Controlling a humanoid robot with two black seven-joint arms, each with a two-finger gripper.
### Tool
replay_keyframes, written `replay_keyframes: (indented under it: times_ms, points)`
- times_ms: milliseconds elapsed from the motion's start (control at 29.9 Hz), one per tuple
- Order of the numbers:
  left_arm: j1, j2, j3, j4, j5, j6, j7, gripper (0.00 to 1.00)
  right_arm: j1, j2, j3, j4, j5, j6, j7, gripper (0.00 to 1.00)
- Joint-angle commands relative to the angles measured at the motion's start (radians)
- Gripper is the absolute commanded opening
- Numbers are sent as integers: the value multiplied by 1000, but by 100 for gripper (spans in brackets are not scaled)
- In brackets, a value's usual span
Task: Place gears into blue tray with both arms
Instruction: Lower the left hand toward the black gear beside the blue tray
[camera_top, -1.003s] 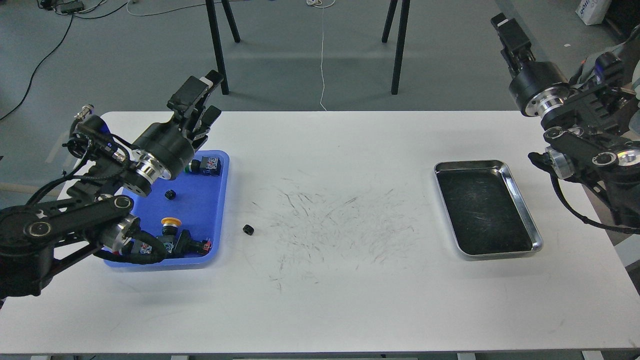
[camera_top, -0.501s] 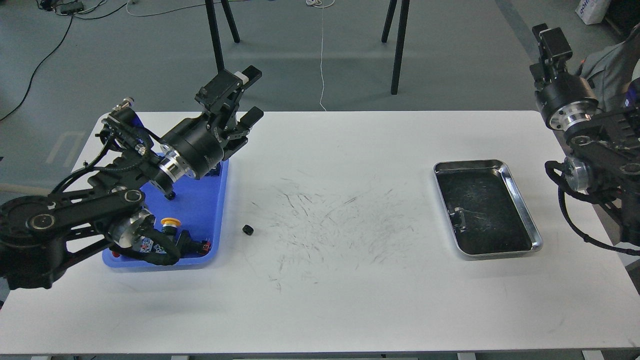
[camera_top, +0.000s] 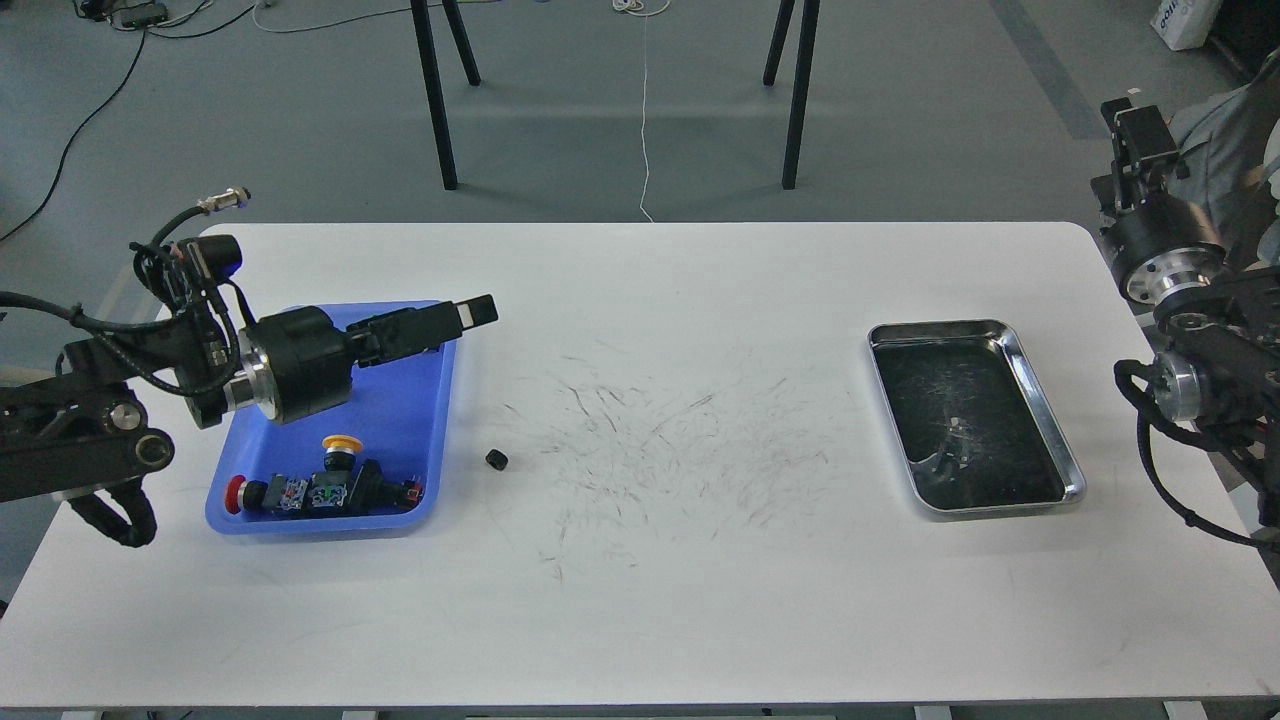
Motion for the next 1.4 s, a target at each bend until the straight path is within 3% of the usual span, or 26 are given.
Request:
replay_keyframes:
  times_ms: [0, 267, 669, 903, 1371]
  points:
    - [-8, 28, 19, 6, 112, 2, 0, 100, -19, 2, 17, 1, 0, -2, 0, 95]
    - [-45, 25, 14, 8, 122, 16, 0, 100, -24, 6, 18, -2, -2, -2, 0, 95]
    - [-88, -20, 72, 26, 131, -29, 0, 100, -26, 12, 19, -2, -2, -3, 0, 95]
    - [-183, -61, 214, 56, 448, 19, 0, 98, -29, 14, 18, -2, -2, -2, 0, 95]
    - [-271, -336, 413, 241, 596, 138, 0, 92, -35, 15, 13, -4, -5, -6, 0, 95]
